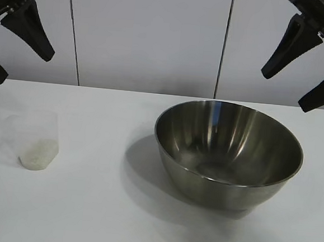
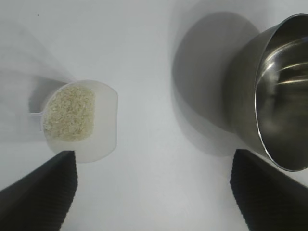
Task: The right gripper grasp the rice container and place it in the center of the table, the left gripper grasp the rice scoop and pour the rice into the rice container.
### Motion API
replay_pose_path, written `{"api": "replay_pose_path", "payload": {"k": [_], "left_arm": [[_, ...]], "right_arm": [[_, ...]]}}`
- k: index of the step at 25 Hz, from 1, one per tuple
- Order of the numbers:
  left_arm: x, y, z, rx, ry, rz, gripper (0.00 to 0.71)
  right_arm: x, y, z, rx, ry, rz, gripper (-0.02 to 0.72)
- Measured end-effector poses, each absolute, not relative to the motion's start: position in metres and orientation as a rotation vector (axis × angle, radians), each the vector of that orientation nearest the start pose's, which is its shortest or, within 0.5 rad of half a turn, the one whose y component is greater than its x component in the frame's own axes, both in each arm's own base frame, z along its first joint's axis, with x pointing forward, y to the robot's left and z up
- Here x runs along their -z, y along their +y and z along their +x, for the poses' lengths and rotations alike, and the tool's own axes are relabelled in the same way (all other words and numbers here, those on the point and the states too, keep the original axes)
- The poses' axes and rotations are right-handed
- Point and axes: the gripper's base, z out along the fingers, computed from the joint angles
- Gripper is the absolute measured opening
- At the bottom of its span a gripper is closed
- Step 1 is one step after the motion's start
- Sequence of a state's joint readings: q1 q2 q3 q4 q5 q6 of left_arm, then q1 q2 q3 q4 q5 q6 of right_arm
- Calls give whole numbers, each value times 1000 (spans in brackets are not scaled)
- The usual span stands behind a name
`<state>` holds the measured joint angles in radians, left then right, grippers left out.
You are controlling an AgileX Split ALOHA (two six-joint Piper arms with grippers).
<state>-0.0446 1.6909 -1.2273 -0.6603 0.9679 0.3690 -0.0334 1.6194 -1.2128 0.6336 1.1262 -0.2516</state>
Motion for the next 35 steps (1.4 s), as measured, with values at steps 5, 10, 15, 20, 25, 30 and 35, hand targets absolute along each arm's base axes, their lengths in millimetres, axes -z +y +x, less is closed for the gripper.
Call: {"api": "replay_pose_path", "payload": {"k": [5, 10, 15, 20, 25, 30, 35], "left_arm": [[-253, -61, 337, 761, 2730, 125, 624], [-253, -61, 337, 761, 2730, 125, 624], [-253, -61, 337, 761, 2730, 125, 624], [-253, -61, 337, 761, 2730, 125, 624], [-253, -61, 338, 759, 2728, 123, 624], [-253, -61, 338, 759, 2728, 123, 624], [-253, -61, 338, 758, 2728, 124, 624]], "right_arm": [[-270, 38, 315, -820, 2824, 34, 495], [-277, 36, 317, -763, 2817, -76, 495], [-291, 20, 319, -475, 2886, -180, 495], [-283, 4, 323, -216, 2951, -146, 495], [-251, 3, 343, -214, 2961, -114, 495], [-197, 5, 366, -280, 3036, -56, 495], [-157, 8, 377, -353, 3089, -6, 495]]}}
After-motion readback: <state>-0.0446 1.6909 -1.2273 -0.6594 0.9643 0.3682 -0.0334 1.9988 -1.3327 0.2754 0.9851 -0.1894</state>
